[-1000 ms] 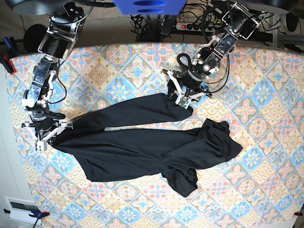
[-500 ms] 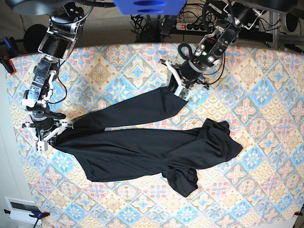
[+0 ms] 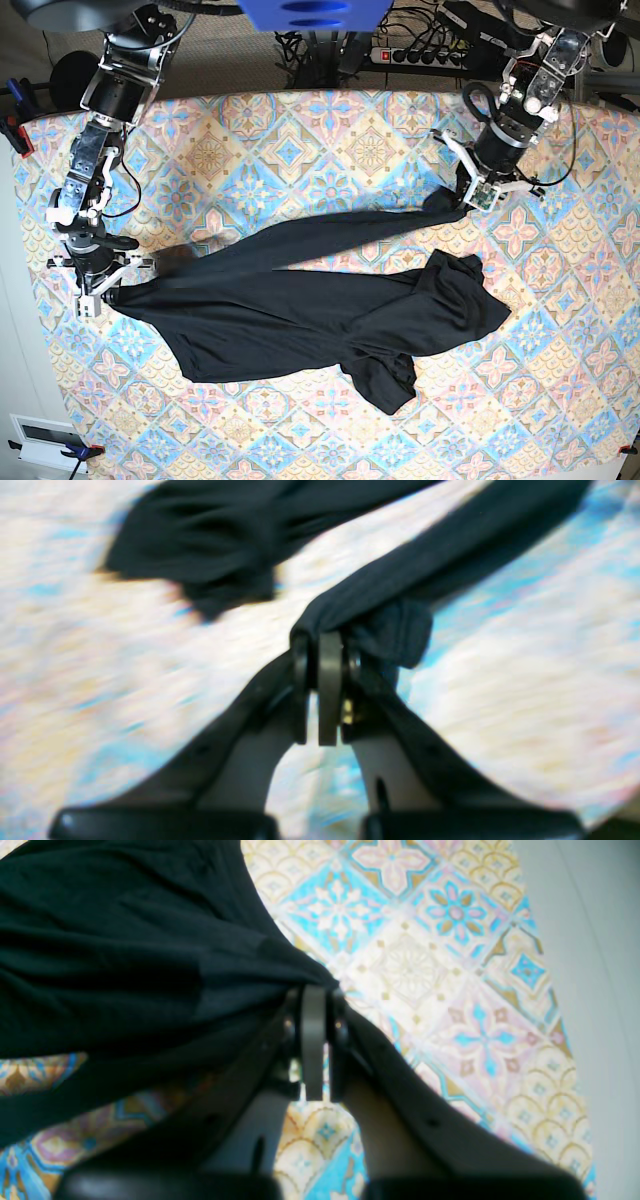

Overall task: Layout the t-shirt on the table in an organized manner, then fold the t-shirt properly
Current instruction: 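Lift and pull the grasped sleeve away from the right gripper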

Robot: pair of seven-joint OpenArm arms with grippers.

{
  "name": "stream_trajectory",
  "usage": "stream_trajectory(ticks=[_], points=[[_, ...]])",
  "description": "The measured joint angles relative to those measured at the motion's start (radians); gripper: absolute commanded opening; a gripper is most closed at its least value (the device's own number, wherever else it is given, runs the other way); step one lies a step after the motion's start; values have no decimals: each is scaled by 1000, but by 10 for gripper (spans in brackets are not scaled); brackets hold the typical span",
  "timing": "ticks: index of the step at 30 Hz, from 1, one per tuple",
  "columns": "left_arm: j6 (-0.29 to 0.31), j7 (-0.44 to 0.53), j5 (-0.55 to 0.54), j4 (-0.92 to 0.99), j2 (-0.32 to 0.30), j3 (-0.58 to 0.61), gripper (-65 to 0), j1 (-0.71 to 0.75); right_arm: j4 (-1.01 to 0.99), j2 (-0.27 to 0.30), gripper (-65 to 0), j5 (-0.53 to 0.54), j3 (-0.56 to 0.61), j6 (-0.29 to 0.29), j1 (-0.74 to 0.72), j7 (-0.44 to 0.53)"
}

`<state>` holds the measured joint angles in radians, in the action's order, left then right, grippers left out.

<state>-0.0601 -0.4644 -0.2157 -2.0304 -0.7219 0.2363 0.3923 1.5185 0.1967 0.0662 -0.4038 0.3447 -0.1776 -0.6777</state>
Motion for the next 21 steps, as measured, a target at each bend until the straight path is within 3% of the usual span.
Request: stream_trajectory(ticks=[7,9,12,16,21], points=[[10,1,359,0,1,17,-650,82,3,-2,-650,1,1,3,0,0],[7,-2,411,2,-2,55,-650,82,3,-3,-650,2,1,4,0,0],[16,-8,460,17,1,103,-650,87,4,-3,-650,2,1,2,0,0],[16,-134,493,63,2,167,-650,87,4,-3,-650,2,-1,4,4,-35],[16,-146,497,71,2,189,-616,81,17,-3,-650,7,-2,6,49,-31]])
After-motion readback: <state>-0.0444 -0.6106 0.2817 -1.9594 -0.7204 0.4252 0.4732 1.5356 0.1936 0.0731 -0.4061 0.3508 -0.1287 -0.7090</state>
